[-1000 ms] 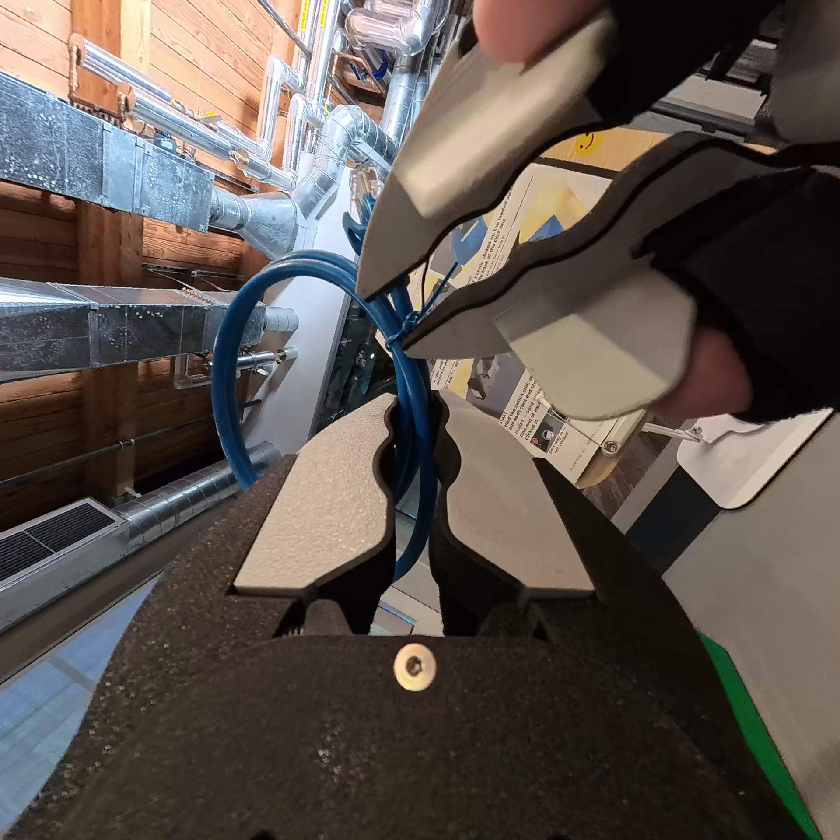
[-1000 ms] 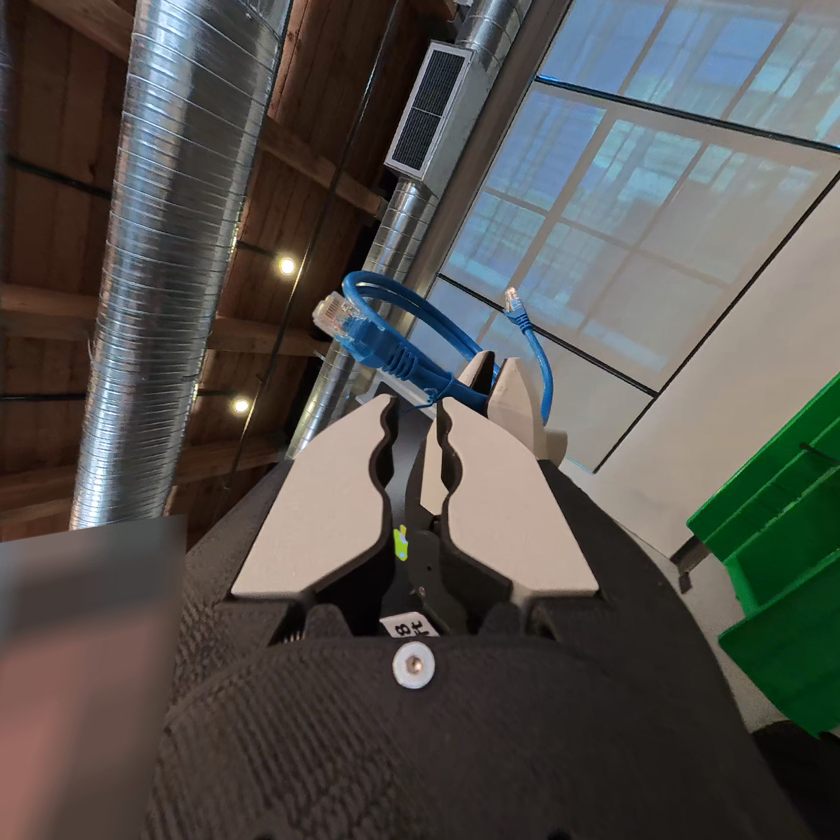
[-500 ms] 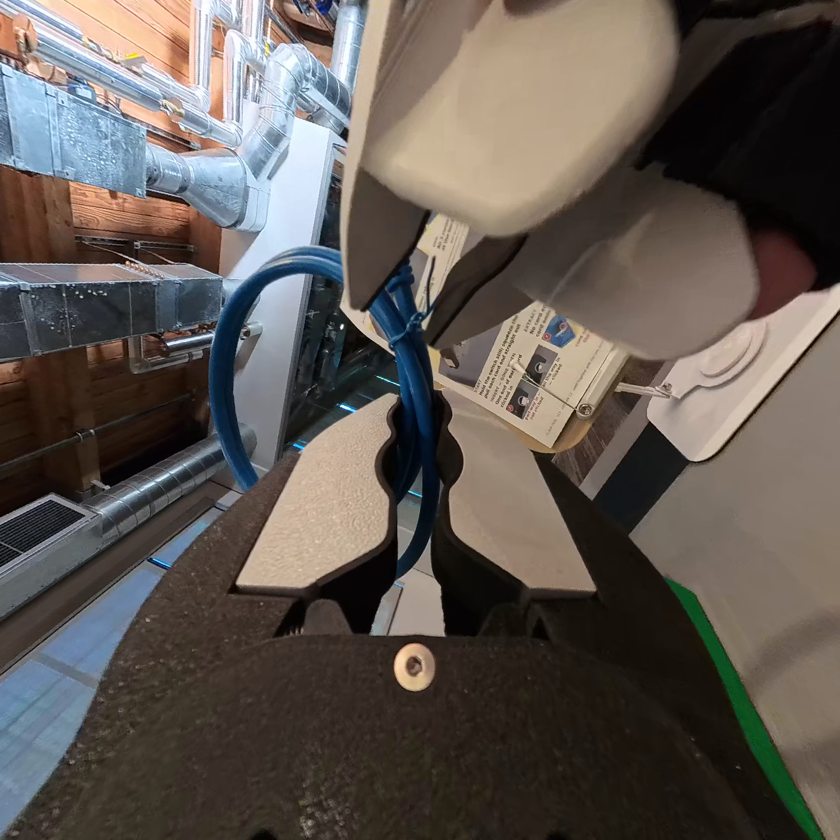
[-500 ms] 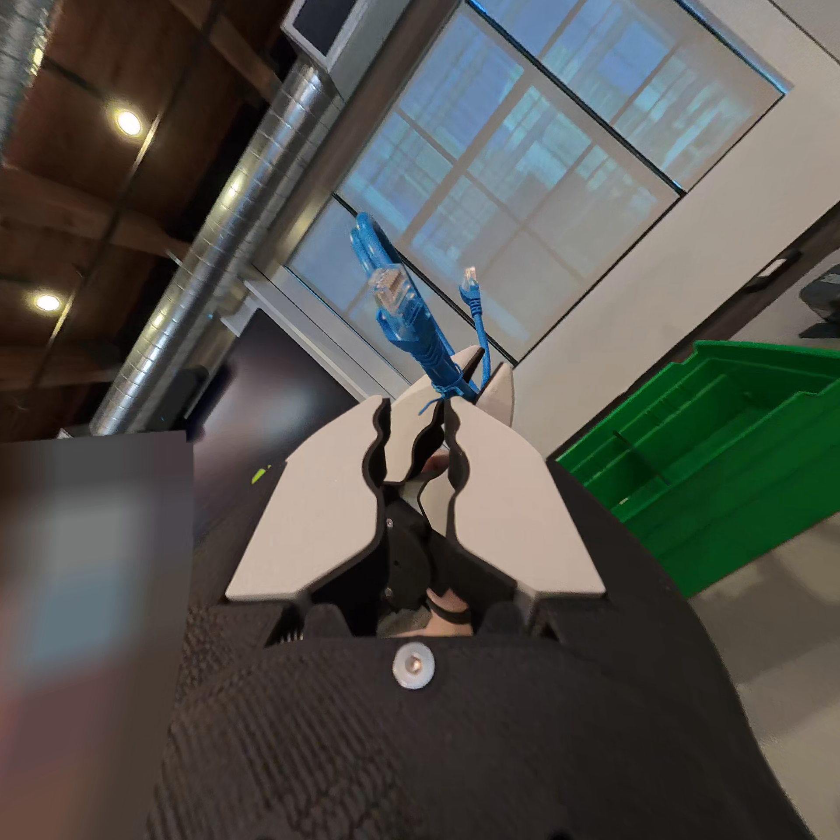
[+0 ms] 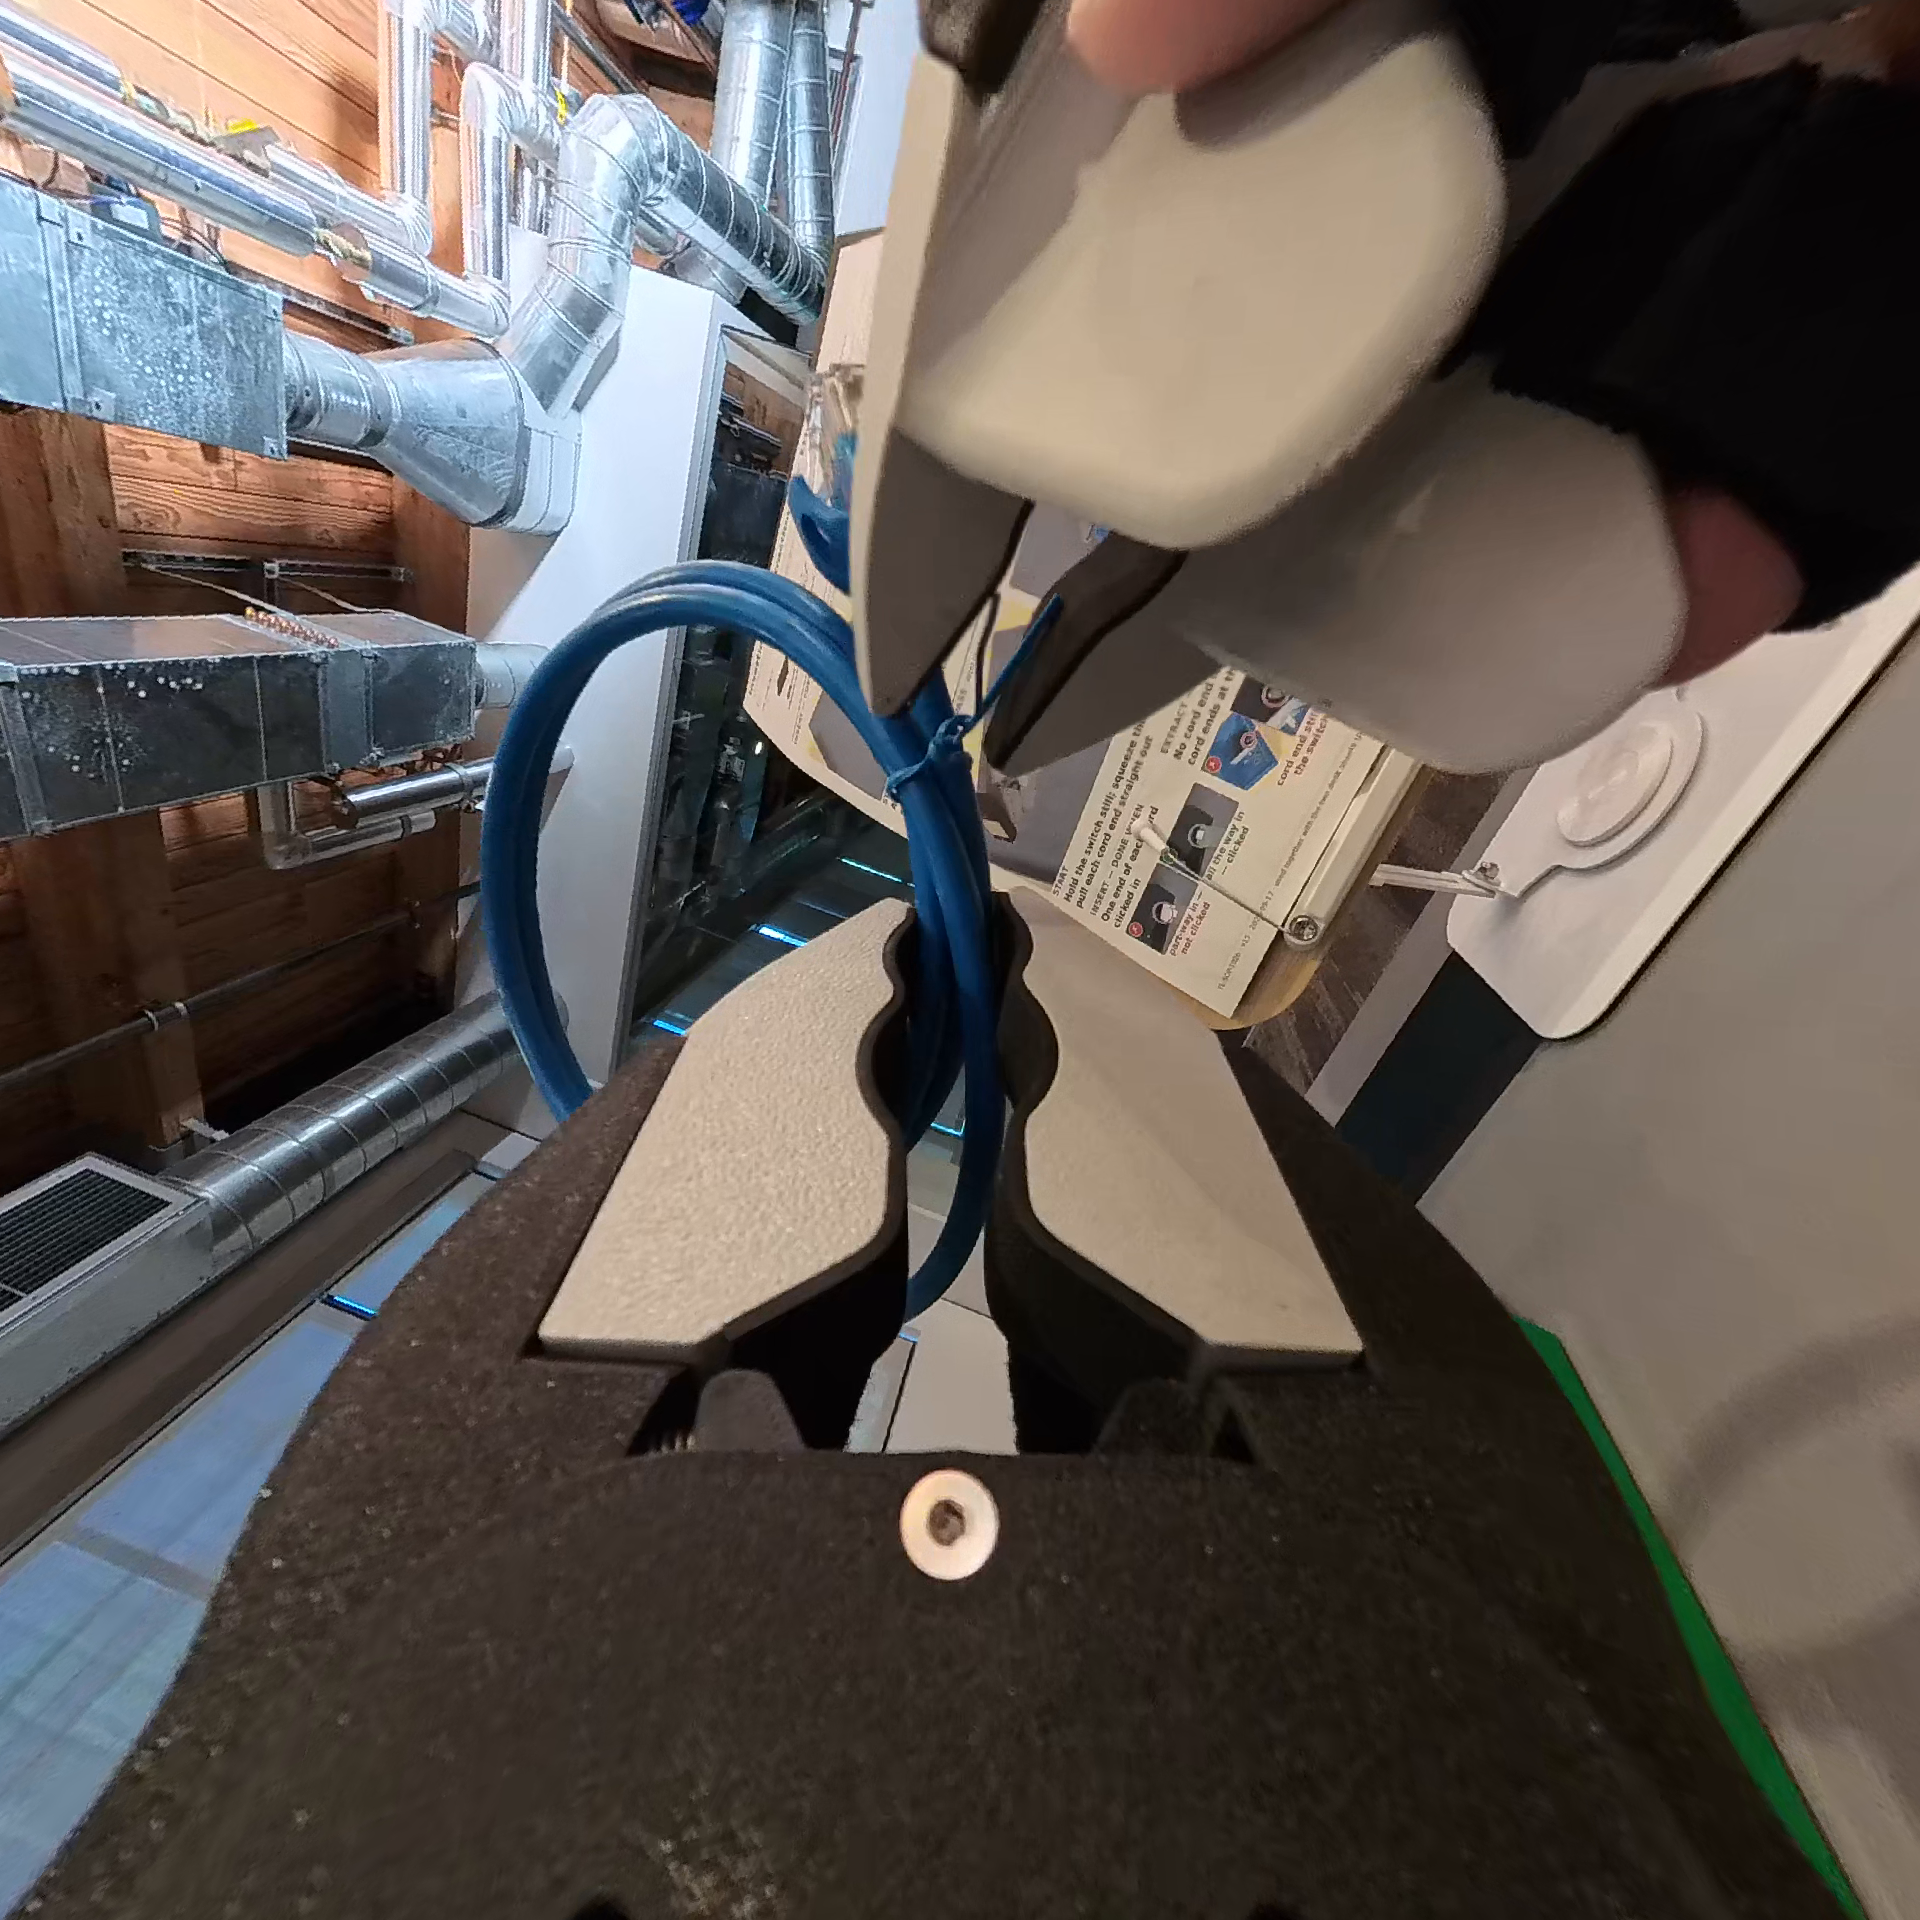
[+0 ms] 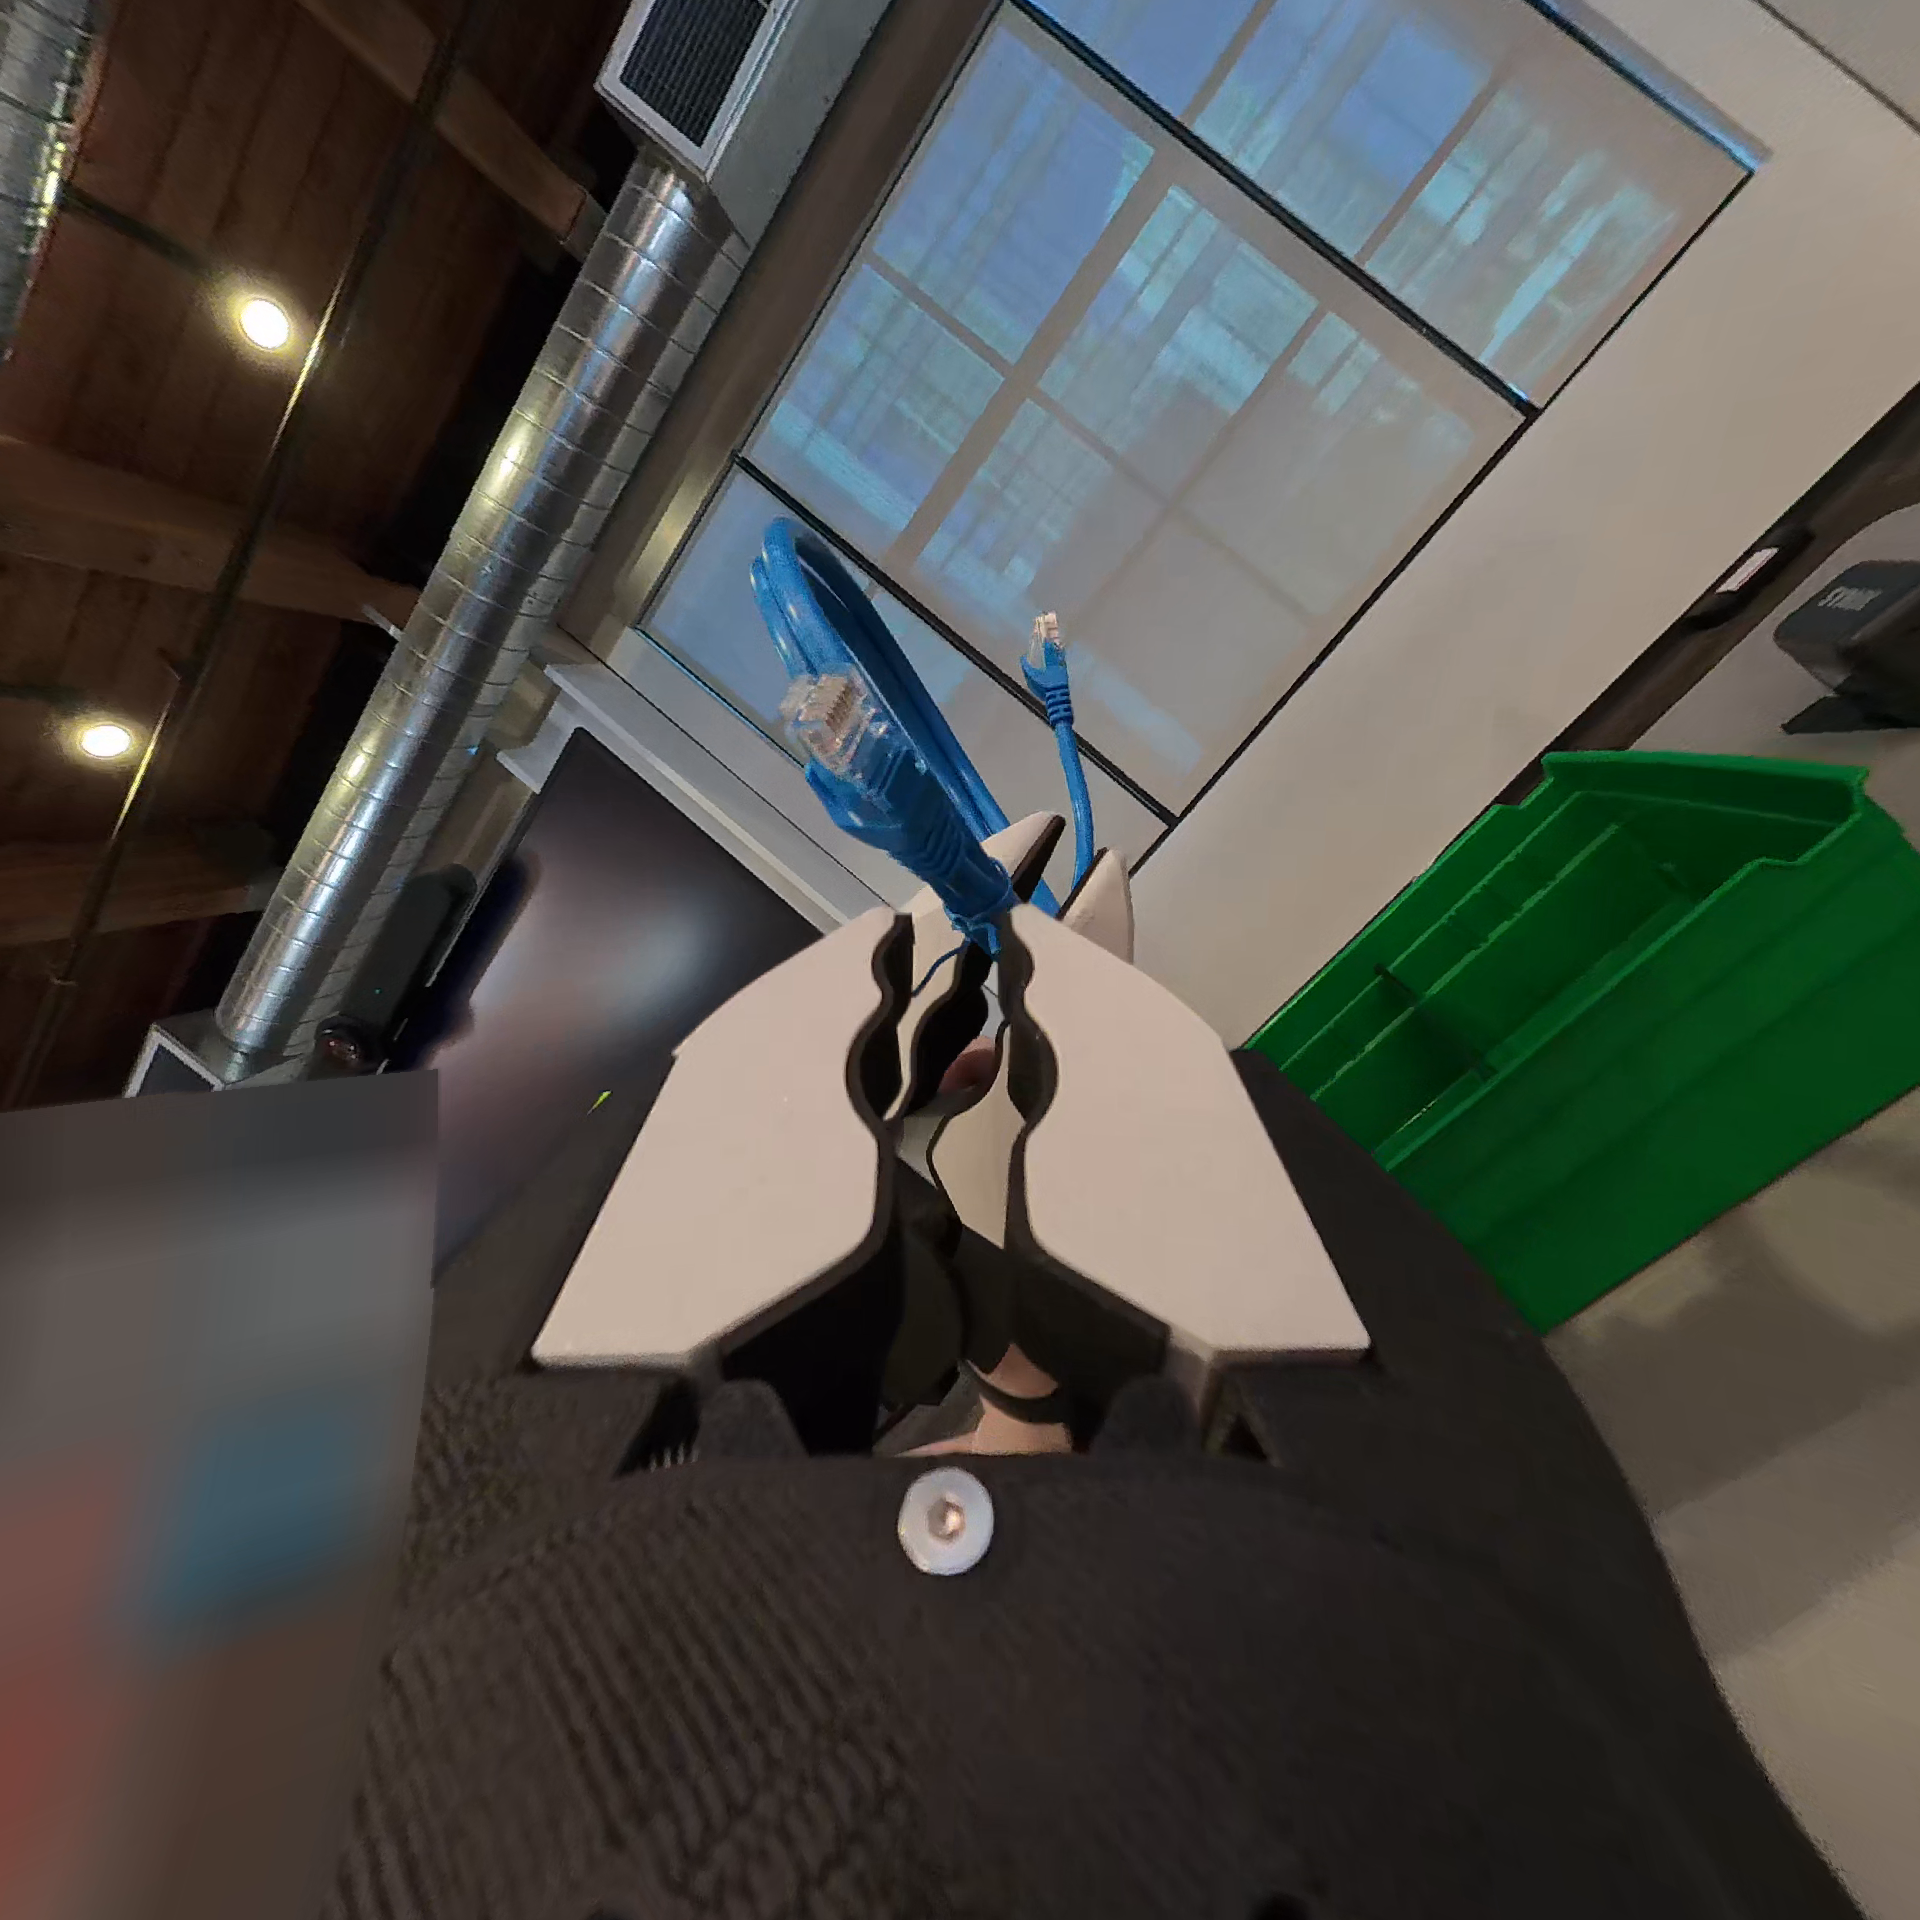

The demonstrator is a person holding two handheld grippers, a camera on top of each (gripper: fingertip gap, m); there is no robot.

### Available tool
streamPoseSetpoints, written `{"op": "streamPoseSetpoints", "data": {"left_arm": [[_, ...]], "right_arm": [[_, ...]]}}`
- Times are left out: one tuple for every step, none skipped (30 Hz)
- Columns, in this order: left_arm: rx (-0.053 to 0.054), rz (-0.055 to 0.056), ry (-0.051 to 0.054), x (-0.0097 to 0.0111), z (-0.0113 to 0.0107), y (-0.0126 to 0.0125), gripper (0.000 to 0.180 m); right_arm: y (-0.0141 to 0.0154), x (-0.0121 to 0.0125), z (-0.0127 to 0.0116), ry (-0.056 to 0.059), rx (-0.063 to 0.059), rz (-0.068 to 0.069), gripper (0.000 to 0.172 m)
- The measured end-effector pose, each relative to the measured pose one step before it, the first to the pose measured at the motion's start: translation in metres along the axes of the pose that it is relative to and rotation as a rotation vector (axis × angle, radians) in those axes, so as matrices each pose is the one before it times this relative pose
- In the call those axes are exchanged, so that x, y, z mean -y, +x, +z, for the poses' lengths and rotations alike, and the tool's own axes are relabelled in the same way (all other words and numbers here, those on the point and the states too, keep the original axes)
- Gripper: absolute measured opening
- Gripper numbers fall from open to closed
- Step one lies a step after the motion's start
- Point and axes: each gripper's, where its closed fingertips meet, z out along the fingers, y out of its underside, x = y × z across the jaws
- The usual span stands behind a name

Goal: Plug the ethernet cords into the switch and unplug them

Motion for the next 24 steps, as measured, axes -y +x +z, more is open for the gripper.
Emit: {"op": "streamPoseSetpoints", "data": {"left_arm": [[0.0014,0.0008,0.0000,-0.00027,0.00008,-0.00030,0.011],[0.0018,-0.0012,0.0028,0.00039,-0.00024,-0.00025,0.011],[-0.0005,0.0001,0.0008,0.00040,-0.00003,0.00033,0.011],[-0.0009,0.0022,-0.0011,0.00022,-0.00004,0.00049,0.011],[-0.0006,0.0021,0.0008,0.00028,-0.00001,0.00050,0.011],[-0.0009,0.0010,0.0011,0.00034,0.00003,0.00052,0.011],[-0.0013,-0.0004,0.0021,0.00046,-0.00011,0.00039,0.011],[-0.0014,-0.0006,0.0001,0.00022,-0.00010,0.00015,0.011],[0.0008,0.0009,-0.0006,-0.00008,-0.00004,-0.00017,0.011],[0.0009,0.0007,0.0015,-0.00005,-0.00002,-0.00027,0.011],[-0.0029,-0.0012,0.0004,-0.00012,-0.00004,0.00008,0.011],[-0.0025,-0.0010,-0.0018,-0.00036,0.00015,0.00032,0.011],[0.0020,0.0033,-0.0018,-0.00035,0.00013,-0.00026,0.011],[0.0030,0.0034,-0.0007,-0.00014,0.00001,-0.00031,0.011],[0.0001,-0.0007,0.0012,0.00009,-0.00004,-0.00022,0.011],[-0.0009,-0.0028,0.0023,0.00034,-0.00022,-0.00019,0.011],[-0.0004,-0.0007,0.0017,0.00030,-0.00016,-0.00004,0.011],[-0.0018,0.0005,-0.0021,-0.00024,-0.00002,0.00023,0.011],[-0.0022,0.0014,-0.0025,-0.00038,0.00023,0.00038,0.011],[0.0006,0.0029,-0.0003,-0.00015,0.00011,0.00014,0.011],[0.0016,0.0031,0.0000,0.00004,0.00011,-0.00007,0.011],[-0.0015,0.0005,-0.0016,-0.00022,0.00011,0.00021,0.011],[-0.0050,-0.0030,-0.0016,-0.00034,0.00019,0.00048,0.011],[-0.0107,-0.0048,-0.0036,-0.00077,0.00030,0.00115,0.011]], "right_arm": [[-0.00024,0.00055,-0.00009,0.0052,0.0048,0.0032,0.015],[0.00059,0.00055,-0.00021,0.0047,-0.0001,0.0003,0.014],[0.00117,-0.00004,-0.00012,-0.0011,-0.0047,0.0019,0.012],[0.00063,0.00051,-0.00028,0.0020,0.0011,0.0033,0.011],[0.00037,0.00057,-0.00036,0.0019,0.0026,0.0060,0.010],[0.00036,0.00013,-0.00024,-0.0014,0.0030,0.0042,0.009],[0.00046,-0.00009,-0.00017,-0.0012,0.0010,0.0026,0.008],[0.00012,0.00005,0.00003,-0.0002,0.0033,0.0040,0.007],[-0.00038,-0.00042,0.00023,-0.0023,0.0055,0.0042,0.008],[-0.00006,-0.00009,0.00017,-0.0001,0.0027,0.0018,0.008],[0.00044,0.00009,0.00002,0.0014,-0.0017,-0.0009,0.008],[0.00013,-0.00052,0.00027,-0.0013,-0.0004,0.0000,0.008],[-0.00021,-0.00095,0.00044,-0.0064,0.0018,0.0014,0.008],[-0.00039,-0.00059,0.00026,-0.0033,0.0033,0.0033,0.008],[-0.00022,0.00022,-0.00002,0.0020,0.0019,0.0017,0.008],[-0.00024,0.00033,-0.00020,0.0029,0.0020,0.0000,0.008],[-0.00004,0.00007,-0.00010,0.0009,0.0009,-0.0009,0.007],[0.00046,-0.00035,0.00004,-0.0023,-0.0016,-0.0006,0.007],[0.00044,-0.00011,-0.00017,-0.0020,-0.0012,0.0009,0.007],[-0.00006,-0.00008,-0.00003,-0.0018,0.0021,0.0028,0.007],[0.00011,-0.00018,0.00000,-0.0014,0.0018,0.0031,0.007],[0.00008,-0.00044,0.00000,-0.0029,0.0001,-0.0023,0.007],[0.00027,-0.00129,0.00031,-0.0106,-0.0034,-0.0111,0.005],[0.00086,-0.00104,0.00018,-0.0081,-0.0122,-0.0210,0.004]]}}
